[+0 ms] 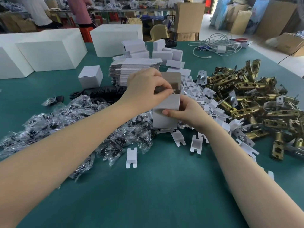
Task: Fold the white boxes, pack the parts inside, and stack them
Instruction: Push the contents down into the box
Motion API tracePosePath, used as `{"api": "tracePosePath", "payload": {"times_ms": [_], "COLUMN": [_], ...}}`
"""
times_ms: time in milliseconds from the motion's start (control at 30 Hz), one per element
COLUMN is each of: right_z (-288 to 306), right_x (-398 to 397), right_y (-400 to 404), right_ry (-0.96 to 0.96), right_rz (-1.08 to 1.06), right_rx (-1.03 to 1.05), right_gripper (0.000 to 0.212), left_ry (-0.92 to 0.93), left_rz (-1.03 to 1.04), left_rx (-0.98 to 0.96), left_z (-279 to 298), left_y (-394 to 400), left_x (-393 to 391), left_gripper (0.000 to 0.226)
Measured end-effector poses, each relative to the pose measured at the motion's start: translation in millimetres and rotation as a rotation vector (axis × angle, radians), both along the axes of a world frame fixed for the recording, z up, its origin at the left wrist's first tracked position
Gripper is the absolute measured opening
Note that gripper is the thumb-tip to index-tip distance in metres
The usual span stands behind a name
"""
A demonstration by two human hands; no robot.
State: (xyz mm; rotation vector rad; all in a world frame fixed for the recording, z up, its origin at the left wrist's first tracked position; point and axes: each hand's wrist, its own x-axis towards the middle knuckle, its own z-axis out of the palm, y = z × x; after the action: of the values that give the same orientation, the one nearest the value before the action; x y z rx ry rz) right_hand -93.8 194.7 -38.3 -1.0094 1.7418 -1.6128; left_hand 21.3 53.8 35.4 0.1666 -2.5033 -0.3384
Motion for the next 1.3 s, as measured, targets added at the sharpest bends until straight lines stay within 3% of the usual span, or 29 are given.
{"api": "tracePosePath", "payload": {"times_ms": [200, 367, 433, 533, 600, 667, 733, 833, 967, 1033, 1200, 1300], "right_z": [3, 2, 2, 5, 6, 7, 10, 13, 11, 8, 6, 6], "right_x": [3, 3, 3, 6, 8, 10, 15, 24, 37, 38, 42, 42], "right_y": [1, 2, 2, 3, 3, 1, 0, 0, 4, 5, 5, 6], "right_ry": [0.005, 0.014, 0.020, 0.028, 0.055, 0.085, 0.091, 0.271, 0.417, 0.448, 0.459, 0.509], "right_rz": [0.011, -0.025, -0.027, -0.038, -0.044, -0.060, -0.091, -0.257, -0.573, -0.597, -0.538, -0.503], "right_rx": [-0.005, 0.028, 0.036, 0.048, 0.038, -0.002, -0.081, -0.158, -0.308, -0.307, -0.312, -0.258], "right_gripper": [0.056, 0.047, 0.046, 0.052, 0.047, 0.043, 0.047, 0.060, 0.027, 0.014, 0.027, 0.022], "left_ry": [0.017, -0.012, 0.073, 0.170, 0.185, 0.231, 0.283, 0.336, 0.413, 0.429, 0.422, 0.373], "left_rz": [0.086, 0.041, 0.037, 0.002, -0.065, -0.137, -0.172, -0.170, -0.155, -0.149, -0.114, -0.139], "left_rx": [-0.243, -0.151, 0.002, 0.488, 0.780, 0.889, 0.910, 0.896, 0.897, 0.896, 0.809, 0.717], "left_z": [-4, -8, -16, -33, -44, -53, -59, -67, -76, -78, -79, -77], "left_y": [-1, -3, -2, 4, 10, 15, 17, 19, 23, 24, 22, 20], "left_x": [9, 12, 12, 16, 16, 16, 17, 17, 18, 19, 23, 23], "left_gripper": [0.027, 0.020, 0.028, 0.045, 0.043, 0.036, 0.035, 0.037, 0.042, 0.043, 0.042, 0.027]}}
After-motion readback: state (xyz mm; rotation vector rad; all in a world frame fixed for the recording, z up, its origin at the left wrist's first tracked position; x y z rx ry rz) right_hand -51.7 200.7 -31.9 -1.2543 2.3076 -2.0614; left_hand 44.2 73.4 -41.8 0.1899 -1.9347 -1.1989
